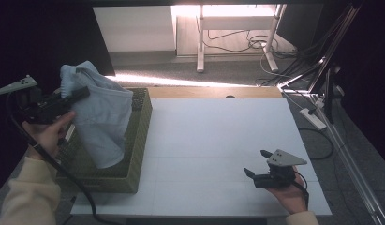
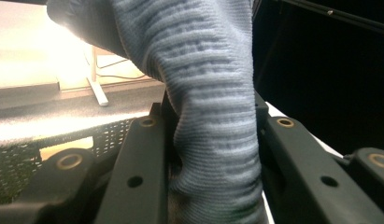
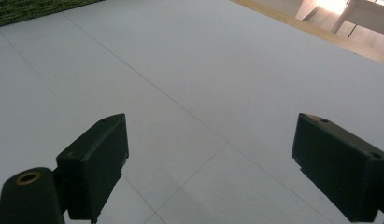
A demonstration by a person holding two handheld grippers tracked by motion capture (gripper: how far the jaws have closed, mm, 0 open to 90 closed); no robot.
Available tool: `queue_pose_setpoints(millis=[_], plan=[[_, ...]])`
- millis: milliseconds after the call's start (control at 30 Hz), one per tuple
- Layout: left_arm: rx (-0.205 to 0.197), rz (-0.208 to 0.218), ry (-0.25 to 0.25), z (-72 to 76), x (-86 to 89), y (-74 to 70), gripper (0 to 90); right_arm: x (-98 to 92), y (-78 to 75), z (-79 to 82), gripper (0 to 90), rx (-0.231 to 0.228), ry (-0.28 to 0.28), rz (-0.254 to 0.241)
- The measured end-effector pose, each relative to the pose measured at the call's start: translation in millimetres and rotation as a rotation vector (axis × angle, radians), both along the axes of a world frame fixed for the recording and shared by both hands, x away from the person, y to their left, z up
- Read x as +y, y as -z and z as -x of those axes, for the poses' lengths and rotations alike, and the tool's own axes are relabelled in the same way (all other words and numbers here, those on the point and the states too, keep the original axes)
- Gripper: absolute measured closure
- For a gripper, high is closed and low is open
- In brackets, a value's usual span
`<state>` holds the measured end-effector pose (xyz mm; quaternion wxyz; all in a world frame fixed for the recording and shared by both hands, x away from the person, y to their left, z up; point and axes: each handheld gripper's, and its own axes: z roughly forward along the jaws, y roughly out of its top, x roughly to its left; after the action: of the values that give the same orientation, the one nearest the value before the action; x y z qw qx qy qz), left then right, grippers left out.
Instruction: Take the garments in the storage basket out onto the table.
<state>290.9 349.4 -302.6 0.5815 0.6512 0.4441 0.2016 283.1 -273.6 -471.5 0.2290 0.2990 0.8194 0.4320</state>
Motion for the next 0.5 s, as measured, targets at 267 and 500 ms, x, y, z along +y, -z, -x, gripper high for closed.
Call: queue_pose_setpoints(millis=[267, 500], plan=[[-0.026, 0.007, 0.002, 1.5, -2.1, -11.1, 70.3, -0.2, 0.1, -0.1, 11.4, 0.003, 0.0, 0.003], [-0.046, 0.014, -0.005, 4.4, -1.7, -22.0, 70.3, -0.6, -0.1, -0.2, 11.3, 0.001, 0.002, 0.003]])
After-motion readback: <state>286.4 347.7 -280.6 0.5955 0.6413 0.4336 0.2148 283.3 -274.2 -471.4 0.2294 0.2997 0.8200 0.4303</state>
